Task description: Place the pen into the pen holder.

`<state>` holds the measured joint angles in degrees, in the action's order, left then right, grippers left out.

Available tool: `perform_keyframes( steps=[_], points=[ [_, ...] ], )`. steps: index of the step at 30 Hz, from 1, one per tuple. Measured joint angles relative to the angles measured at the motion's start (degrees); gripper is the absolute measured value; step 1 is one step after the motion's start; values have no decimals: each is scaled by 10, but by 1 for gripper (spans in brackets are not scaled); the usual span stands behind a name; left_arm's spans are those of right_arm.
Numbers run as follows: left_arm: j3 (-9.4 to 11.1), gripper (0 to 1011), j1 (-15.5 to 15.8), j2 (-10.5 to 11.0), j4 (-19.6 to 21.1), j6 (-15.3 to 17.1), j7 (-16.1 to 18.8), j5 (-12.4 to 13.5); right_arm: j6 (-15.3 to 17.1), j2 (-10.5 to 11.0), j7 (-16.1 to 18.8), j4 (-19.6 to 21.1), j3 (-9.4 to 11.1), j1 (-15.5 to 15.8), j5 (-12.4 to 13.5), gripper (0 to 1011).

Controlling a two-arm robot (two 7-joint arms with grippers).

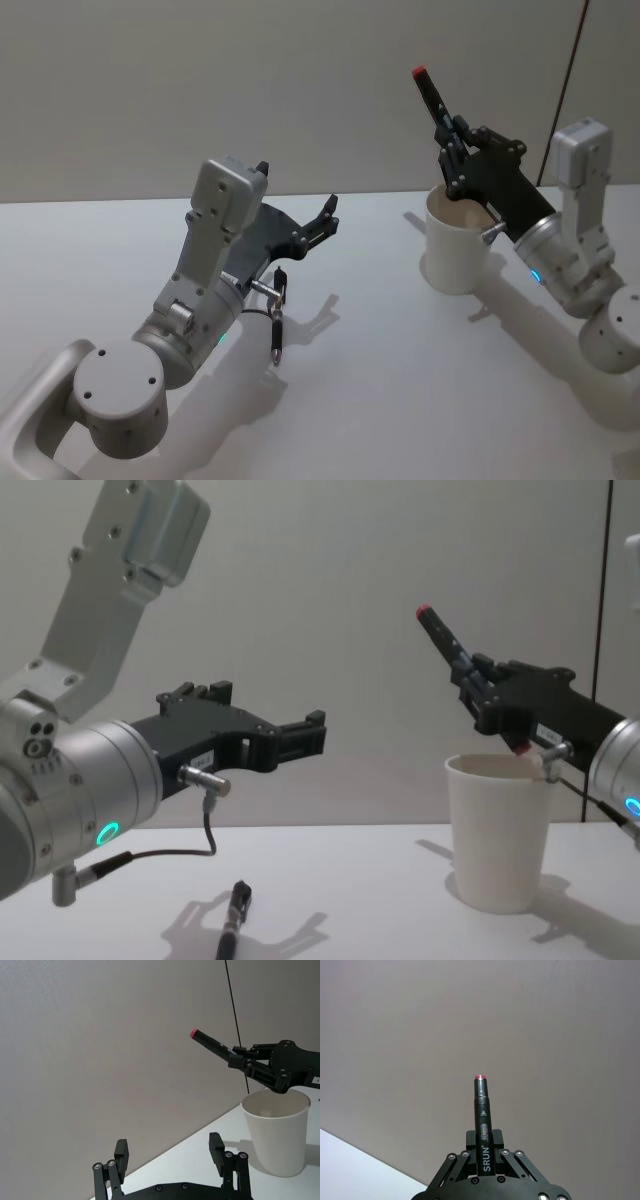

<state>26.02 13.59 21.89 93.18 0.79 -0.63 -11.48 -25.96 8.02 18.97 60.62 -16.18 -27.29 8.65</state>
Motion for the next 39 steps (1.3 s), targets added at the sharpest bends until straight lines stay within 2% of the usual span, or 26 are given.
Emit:
perform_keyframes(
  steps=[6, 8, 9, 18, 19, 26, 30, 33, 34, 39],
  points=[
    [0, 1001, 0, 0, 0, 0, 0, 0, 0, -2, 2, -6, -2, -1, 1, 169],
    [0, 1001, 0, 0, 0, 0, 0, 0, 0, -2, 3, -8, -2, -2, 1, 196],
    [0, 1001, 0, 0, 0, 0, 0, 0, 0, -3, 3, -9, -2, -2, 2, 248],
    [0, 1001, 0, 0, 0, 0, 0, 0, 0, -4, 4, -13, -3, -3, 2, 503],
    [0, 1001, 0, 0, 0, 0, 0, 0, 0, -4, 4, -13, -3, -3, 2, 565],
    [0, 1001, 0, 0, 0, 0, 0, 0, 0, -4, 5, -15, -4, -3, 3, 741],
    [0, 1001, 0, 0, 0, 0, 0, 0, 1, -5, 5, -15, -4, -3, 3, 894],
    [0, 1001, 0, 0, 0, 0, 0, 0, 4, -4, 6, -12, -3, -3, 4, 942],
    [0, 1001, 0, 0, 0, 0, 0, 0, 5, -4, 6, -10, -3, -3, 5, 988],
    [0, 1001, 0, 0, 0, 0, 0, 0, 20, 0, 5, 10, 0, 4, 15, 1001]
  ],
)
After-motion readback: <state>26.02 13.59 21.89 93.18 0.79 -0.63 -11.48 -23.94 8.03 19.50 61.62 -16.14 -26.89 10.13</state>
